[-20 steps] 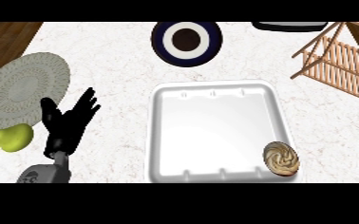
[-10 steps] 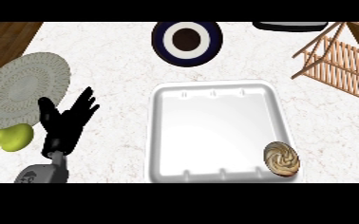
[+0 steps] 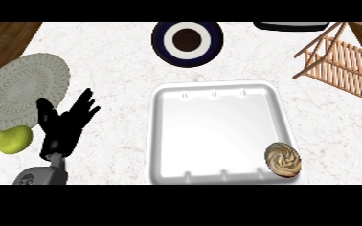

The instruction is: Pick the tomato from the tray and place it in the tiered shelf

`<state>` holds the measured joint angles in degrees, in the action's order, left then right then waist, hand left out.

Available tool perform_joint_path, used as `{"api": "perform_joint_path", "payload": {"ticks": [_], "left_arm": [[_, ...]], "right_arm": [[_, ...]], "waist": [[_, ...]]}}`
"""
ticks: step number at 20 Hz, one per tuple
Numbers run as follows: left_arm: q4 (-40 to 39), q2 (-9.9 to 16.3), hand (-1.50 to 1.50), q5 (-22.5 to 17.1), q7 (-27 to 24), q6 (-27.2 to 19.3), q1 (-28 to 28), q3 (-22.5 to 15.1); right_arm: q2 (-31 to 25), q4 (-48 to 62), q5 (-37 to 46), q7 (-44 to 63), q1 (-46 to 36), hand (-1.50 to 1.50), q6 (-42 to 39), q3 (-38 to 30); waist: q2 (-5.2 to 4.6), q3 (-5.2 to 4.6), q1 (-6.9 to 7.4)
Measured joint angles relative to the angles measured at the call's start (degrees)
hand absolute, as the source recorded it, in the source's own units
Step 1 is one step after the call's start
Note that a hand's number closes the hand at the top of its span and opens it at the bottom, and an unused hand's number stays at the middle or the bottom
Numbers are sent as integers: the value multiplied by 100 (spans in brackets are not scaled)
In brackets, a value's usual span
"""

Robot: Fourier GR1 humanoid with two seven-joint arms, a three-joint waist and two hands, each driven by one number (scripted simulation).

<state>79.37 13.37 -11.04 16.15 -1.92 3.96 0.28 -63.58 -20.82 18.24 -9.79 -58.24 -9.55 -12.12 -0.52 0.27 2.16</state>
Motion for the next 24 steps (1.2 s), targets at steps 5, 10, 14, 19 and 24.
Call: {"api": "perform_joint_path", "payload": {"ticks": [5,10,14,19,24], "left_arm": [[-32,-15,0,27,60,-14,45,27],[-13,-23,0,72,113,-25,55,19],[47,-108,0,123,-38,-47,-34,-20],[0,-111,0,134,25,-64,14,21],[-7,-96,0,106,-44,20,7,55]], "right_arm": [[27,289,-49,178,-257,-150,110,-188],[10,589,-431,441,-512,-150,223,-668],[-30,777,-831,577,-648,-150,191,-1103],[-203,955,-1294,858,-852,-150,93,-1594],[-479,1012,-1565,983,-823,-150,579,-1949]], "waist": [[6,3,-9],[5,2,-15],[9,3,-22],[7,12,-24],[-4,10,-19]]}}
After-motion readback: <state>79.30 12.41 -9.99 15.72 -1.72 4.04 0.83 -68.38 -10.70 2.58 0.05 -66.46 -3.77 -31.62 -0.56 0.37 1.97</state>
